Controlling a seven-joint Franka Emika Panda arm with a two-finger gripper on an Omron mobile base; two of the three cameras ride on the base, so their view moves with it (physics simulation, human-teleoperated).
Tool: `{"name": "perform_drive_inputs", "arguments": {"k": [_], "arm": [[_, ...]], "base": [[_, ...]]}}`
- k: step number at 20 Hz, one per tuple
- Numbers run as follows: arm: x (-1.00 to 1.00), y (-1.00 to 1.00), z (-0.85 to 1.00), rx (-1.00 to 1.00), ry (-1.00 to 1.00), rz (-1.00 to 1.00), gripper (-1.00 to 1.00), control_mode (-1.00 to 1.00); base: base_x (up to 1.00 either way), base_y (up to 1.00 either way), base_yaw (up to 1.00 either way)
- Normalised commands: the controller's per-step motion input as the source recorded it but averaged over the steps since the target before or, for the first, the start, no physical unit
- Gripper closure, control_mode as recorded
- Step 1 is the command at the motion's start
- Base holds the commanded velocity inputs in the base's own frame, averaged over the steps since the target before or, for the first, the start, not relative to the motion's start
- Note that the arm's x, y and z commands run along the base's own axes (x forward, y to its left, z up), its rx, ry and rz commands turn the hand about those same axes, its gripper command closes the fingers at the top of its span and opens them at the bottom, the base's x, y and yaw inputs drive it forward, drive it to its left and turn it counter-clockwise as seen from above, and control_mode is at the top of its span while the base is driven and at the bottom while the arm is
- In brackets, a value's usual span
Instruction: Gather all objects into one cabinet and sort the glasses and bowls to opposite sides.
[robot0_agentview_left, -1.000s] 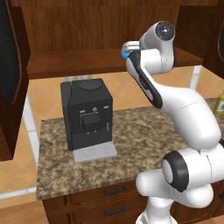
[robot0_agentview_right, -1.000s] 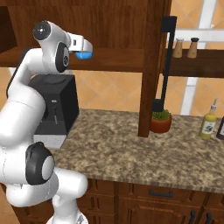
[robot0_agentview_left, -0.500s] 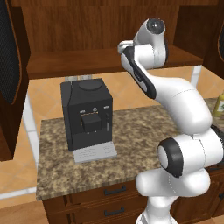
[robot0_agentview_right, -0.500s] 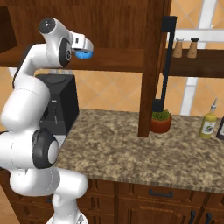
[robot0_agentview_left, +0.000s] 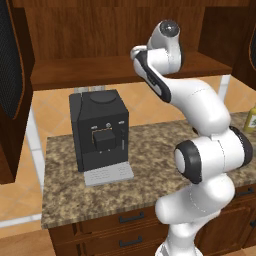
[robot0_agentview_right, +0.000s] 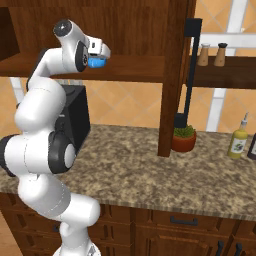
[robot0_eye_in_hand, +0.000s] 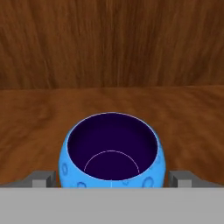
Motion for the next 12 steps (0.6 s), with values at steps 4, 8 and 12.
{"name": "perform_drive_inputs", "arguments": {"k": [4, 8, 12], "arm": [[0.15, 0.02, -0.03, 0.0, 0.0, 0.0, -1.0, -1.0], [0.14, 0.02, 0.0, 0.0, 0.0, 0.0, -1.0, -1.0], [0.0, 0.0, 0.0, 0.01, 0.07, 0.0, -1.0, -1.0]], "base": [[0.0, 0.0, 0.0], [0.0, 0.0, 0.0], [0.0, 0.0, 0.0]]}}
